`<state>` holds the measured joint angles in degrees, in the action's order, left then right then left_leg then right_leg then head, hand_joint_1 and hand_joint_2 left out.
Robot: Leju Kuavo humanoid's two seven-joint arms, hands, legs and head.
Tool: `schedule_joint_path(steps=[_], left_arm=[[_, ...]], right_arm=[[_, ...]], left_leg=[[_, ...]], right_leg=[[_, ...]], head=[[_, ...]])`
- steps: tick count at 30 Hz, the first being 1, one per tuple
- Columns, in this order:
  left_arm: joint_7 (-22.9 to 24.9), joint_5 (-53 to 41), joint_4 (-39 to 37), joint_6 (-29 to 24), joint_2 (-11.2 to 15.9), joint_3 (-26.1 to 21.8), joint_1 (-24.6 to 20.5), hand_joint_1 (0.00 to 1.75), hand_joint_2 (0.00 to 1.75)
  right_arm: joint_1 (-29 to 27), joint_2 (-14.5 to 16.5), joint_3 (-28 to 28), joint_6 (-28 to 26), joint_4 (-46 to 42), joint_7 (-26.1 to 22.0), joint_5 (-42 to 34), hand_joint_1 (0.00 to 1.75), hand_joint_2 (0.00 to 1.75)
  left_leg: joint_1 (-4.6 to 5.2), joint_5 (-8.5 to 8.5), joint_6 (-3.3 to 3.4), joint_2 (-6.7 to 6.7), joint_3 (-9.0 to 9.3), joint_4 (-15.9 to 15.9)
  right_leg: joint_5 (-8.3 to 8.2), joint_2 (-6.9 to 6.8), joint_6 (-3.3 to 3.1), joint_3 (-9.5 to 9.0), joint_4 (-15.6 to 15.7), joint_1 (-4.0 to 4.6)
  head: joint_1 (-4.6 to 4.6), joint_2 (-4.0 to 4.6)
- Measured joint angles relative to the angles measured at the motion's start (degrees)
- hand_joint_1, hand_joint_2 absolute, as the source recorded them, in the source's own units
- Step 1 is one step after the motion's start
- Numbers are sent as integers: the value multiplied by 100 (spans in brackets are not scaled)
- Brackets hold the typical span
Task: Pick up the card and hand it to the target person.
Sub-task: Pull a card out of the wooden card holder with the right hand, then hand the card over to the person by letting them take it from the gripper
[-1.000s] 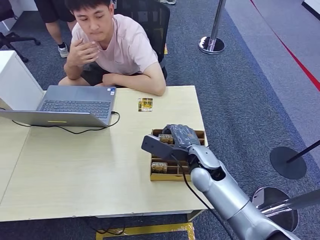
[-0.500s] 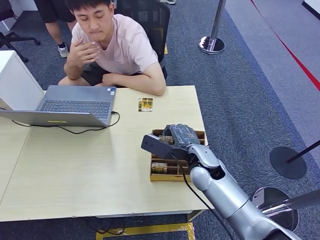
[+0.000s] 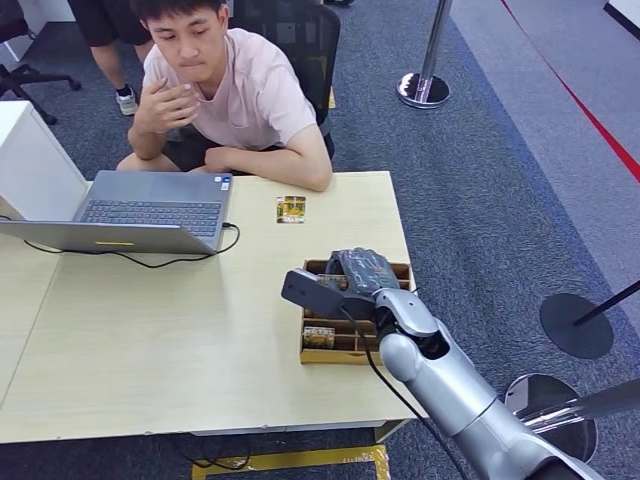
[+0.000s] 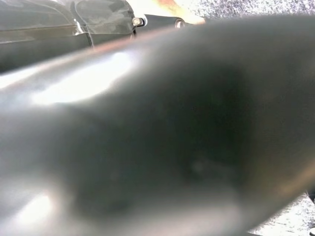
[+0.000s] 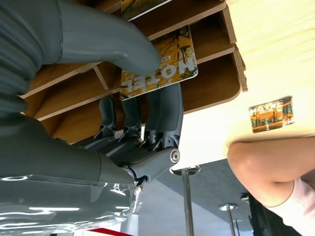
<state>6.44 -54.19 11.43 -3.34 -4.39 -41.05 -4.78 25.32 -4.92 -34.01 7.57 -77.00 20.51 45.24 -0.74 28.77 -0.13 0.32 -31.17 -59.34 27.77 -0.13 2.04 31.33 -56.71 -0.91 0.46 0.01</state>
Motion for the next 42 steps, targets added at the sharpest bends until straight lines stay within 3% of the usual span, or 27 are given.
schedule_joint_path(steps=[2,4,6,27,42], left_arm=[[-8,4,0,-2,0,0,0,0,0],[-28,16,0,-11,0,0,0,0,87],[-61,30,0,-25,0,0,0,0,175],[-257,111,0,-129,0,-1,0,0,175],[-410,134,0,-99,0,-2,1,0,175]], right_arm=[[1,0,-2,2,0,2,6,128,175],[2,-1,-5,4,0,4,11,148,175],[1,-2,-13,4,0,8,14,155,175],[-17,-19,-82,-115,-37,-39,-9,162,175],[-248,-73,388,-1736,-899,-1661,-38,162,175]], left_leg=[[0,0,0,0,0,0],[0,0,0,0,0,0],[0,0,0,0,1,0],[0,0,0,-1,3,0],[0,0,0,-1,1,-1]], right_leg=[[0,0,0,0,0,0],[0,0,0,0,0,0],[0,0,0,0,0,0],[0,1,0,0,0,0],[0,1,0,1,0,0]], head=[[0,0],[1,0],[1,0],[1,0],[1,0]])
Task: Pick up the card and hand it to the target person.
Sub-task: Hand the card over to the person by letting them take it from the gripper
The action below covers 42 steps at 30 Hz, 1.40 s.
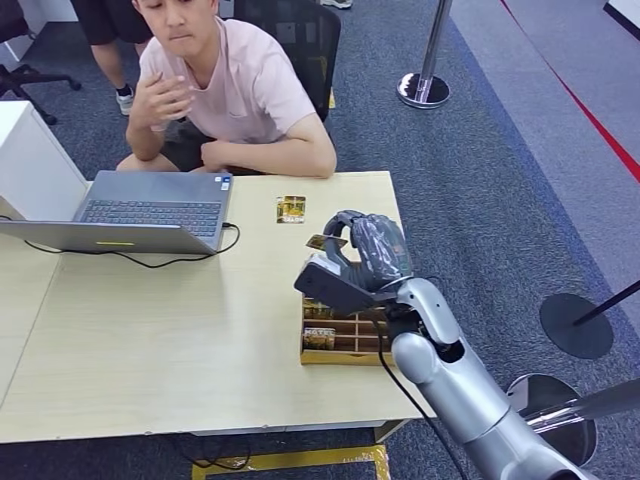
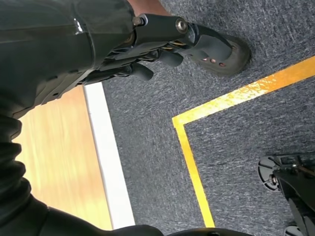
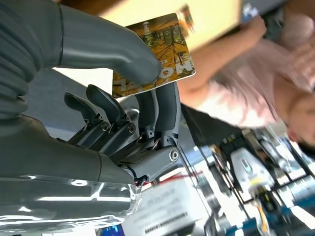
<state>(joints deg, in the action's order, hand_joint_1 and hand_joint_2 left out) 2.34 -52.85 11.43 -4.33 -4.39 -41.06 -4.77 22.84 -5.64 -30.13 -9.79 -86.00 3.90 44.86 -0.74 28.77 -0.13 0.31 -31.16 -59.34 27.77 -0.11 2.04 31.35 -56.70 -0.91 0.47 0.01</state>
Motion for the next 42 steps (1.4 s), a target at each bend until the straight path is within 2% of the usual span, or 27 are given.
schedule_joint_path(steps=[6,11,15,19,25,33,37,39,42], left_arm=[[-15,-23,0,16,0,0,-5,0,175],[2,-98,0,58,0,3,-41,0,175],[24,-148,2,70,0,4,-97,0,175],[55,-173,2,73,0,5,-147,0,175],[95,-173,2,76,0,6,-175,0,175],[115,-172,2,109,2,7,-179,0,175],[107,-180,1,144,2,10,-180,0,175],[75,-203,2,158,2,26,-180,0,175],[13,-179,2,93,2,36,-180,0,44]], right_arm=[[-112,-2,133,-682,-126,-548,247,162,175],[-68,11,113,-1047,-16,-748,942,162,175],[209,72,42,-1746,465,-1094,1561,162,175],[608,236,-62,-2338,1245,-1281,1817,162,175],[1093,555,-131,-2398,2301,-1222,1929,162,175],[1554,774,-226,-2282,3136,-1077,2046,162,175],[1844,936,-247,-2190,3720,-987,2041,0,175],[1922,994,-249,-2191,3940,-981,2024,0,175],[1995,1050,-266,-2226,4149,-982,1952,0,175]], left_leg=[[0,0,0,0,0,0],[0,0,0,0,-3,0],[0,-2,-1,0,-3,0],[-1,-4,-2,0,-1,0],[-1,-6,-2,1,-2,0],[-1,-6,-2,1,-4,0],[-1,-10,-3,2,-3,0],[-1,-11,-3,2,-3,0],[-1,-12,-3,2,-3,0]], right_leg=[[0,0,0,0,0,0],[0,0,0,-1,-1,0],[-1,0,0,-2,-1,0],[-5,0,-2,-2,-2,0],[-5,-1,-2,-2,-3,1],[-5,0,-2,-1,-2,0],[-6,-1,-2,-1,-3,0],[-7,-1,-2,-1,-3,1],[-7,-1,-2,-1,-3,1]], head=[[-1,1],[0,0],[0,0],[-1,0],[-1,1],[-1,0],[0,-1],[0,1],[0,0]])
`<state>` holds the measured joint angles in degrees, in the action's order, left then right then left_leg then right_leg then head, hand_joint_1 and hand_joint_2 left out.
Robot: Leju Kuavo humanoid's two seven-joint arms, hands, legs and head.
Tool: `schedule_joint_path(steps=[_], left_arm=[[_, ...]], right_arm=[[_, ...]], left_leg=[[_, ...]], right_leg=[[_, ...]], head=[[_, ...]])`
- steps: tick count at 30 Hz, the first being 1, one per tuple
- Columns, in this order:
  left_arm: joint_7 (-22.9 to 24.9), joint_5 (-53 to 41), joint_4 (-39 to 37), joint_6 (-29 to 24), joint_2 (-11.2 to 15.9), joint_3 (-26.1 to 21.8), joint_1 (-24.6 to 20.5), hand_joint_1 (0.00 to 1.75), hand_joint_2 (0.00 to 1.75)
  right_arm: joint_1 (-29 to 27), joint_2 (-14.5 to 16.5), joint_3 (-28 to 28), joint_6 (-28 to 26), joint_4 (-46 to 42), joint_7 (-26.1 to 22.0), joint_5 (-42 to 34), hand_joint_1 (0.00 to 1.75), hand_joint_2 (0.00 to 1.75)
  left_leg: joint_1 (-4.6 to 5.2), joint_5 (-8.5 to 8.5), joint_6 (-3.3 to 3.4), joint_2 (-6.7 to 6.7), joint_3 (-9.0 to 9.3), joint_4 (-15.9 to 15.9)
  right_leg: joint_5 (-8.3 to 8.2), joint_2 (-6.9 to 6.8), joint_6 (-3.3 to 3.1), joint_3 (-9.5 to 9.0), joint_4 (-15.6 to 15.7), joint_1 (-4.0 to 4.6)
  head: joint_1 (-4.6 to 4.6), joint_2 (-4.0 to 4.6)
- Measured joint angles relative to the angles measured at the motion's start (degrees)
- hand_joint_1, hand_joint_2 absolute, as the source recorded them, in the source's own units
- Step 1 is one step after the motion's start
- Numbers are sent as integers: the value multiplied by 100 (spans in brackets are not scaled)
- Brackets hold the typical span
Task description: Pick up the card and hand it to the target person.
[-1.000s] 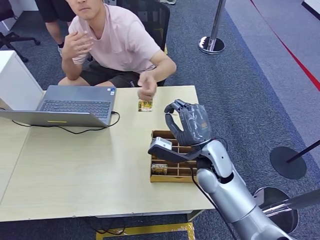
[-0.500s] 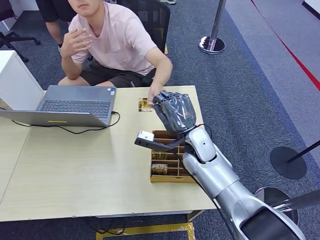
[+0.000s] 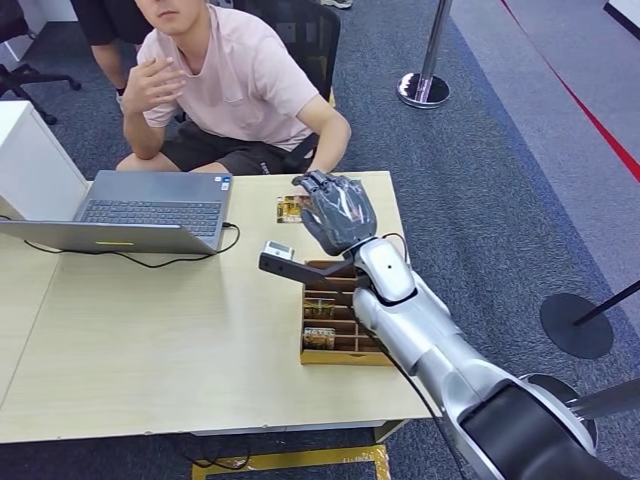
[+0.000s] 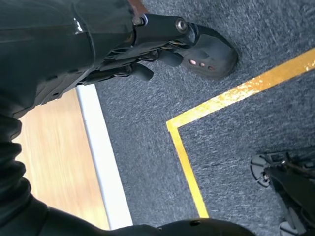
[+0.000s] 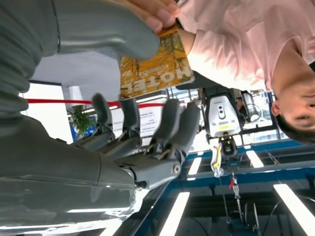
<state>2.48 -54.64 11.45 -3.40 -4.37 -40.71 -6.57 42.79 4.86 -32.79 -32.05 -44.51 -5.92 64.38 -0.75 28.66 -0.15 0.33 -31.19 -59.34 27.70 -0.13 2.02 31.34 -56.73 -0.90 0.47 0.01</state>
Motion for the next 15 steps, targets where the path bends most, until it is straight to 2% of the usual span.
schedule_joint_path(steps=[1,15], left_arm=[[-16,19,-1,-23,0,-1,0,0,0],[-30,76,-2,-36,2,-6,0,0,0]], right_arm=[[17,7,-13,-10,44,-1,-33,0,175],[54,10,-41,-44,209,-43,-341,0,175]], left_leg=[[0,0,0,0,0,0],[0,0,0,0,1,-1]], right_leg=[[0,0,0,0,0,0],[-1,0,1,0,1,0]], head=[[-1,-1],[-1,1]])
